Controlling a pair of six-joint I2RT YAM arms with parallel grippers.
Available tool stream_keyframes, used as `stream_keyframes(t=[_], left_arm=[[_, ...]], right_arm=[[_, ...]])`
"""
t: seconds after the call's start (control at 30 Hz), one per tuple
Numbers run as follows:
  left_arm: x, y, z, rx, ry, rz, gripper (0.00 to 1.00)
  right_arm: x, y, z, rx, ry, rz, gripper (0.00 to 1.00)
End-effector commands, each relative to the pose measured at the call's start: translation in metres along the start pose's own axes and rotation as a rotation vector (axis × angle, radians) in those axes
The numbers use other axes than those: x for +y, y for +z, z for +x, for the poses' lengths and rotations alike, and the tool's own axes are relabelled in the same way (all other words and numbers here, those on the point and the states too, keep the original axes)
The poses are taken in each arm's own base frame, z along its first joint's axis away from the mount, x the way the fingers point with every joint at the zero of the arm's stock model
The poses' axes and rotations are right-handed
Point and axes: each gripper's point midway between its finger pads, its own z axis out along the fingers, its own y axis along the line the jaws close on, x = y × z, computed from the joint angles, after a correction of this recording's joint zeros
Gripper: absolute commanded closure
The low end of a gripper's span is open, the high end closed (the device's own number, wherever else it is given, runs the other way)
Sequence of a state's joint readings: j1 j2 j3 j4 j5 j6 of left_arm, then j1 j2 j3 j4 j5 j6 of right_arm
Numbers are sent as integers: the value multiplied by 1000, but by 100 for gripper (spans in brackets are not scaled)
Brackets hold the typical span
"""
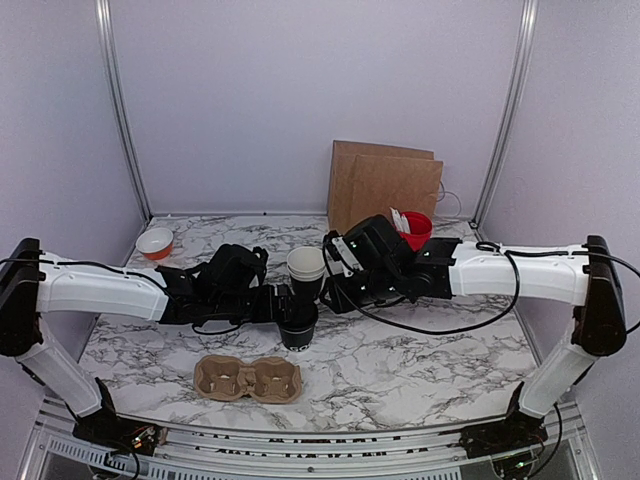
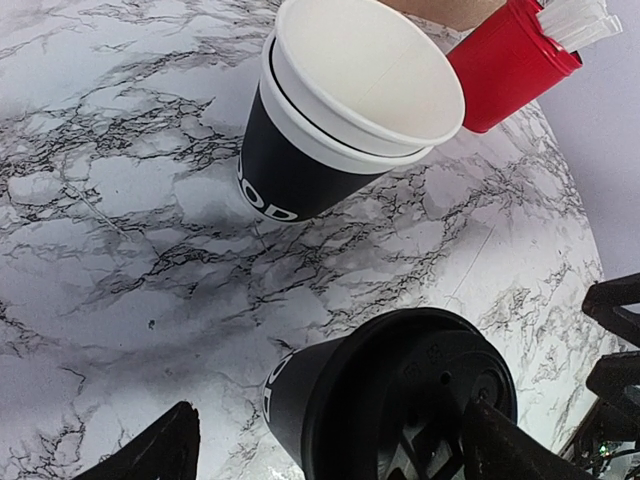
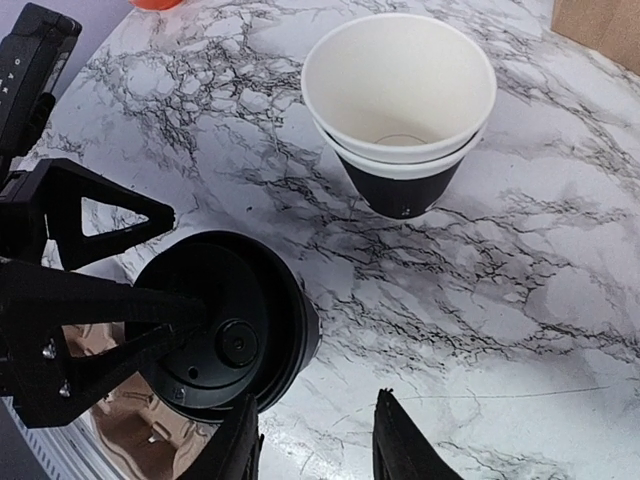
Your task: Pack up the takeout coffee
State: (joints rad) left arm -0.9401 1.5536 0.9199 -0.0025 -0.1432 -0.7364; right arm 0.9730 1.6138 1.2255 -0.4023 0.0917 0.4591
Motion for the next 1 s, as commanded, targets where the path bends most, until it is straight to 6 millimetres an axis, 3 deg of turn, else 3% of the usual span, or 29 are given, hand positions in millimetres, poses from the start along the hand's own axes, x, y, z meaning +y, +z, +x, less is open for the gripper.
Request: stream_keyframes(t=[0.0, 0.23, 0.3, 0.47, 0.6, 0.73, 0.83, 0.97], left_arm=[[7, 4, 10, 28, 9, -26, 9], [8, 7, 12, 35, 2, -31, 9], [8, 6, 13, 36, 5, -30, 9], [8, 6, 13, 36, 7, -30, 9], [8, 6, 13, 36, 5, -31, 9], [9, 5, 12, 31, 3, -32, 9], [10, 5, 13, 33, 5, -34, 9], [10, 5, 13, 34, 6, -36, 9]], right_arm=[[5, 3, 11, -2, 30, -40, 62], [-8, 49, 81, 147, 80, -51, 63], [-12, 46, 80, 141, 88, -29, 63], [-16, 22, 43, 37, 75, 17, 63], [2, 7, 10, -39, 52, -36, 63], [19, -1, -8, -84, 41, -76, 63], [16, 7, -3, -75, 43, -70, 63], [9, 32, 29, 0, 59, -67, 63]])
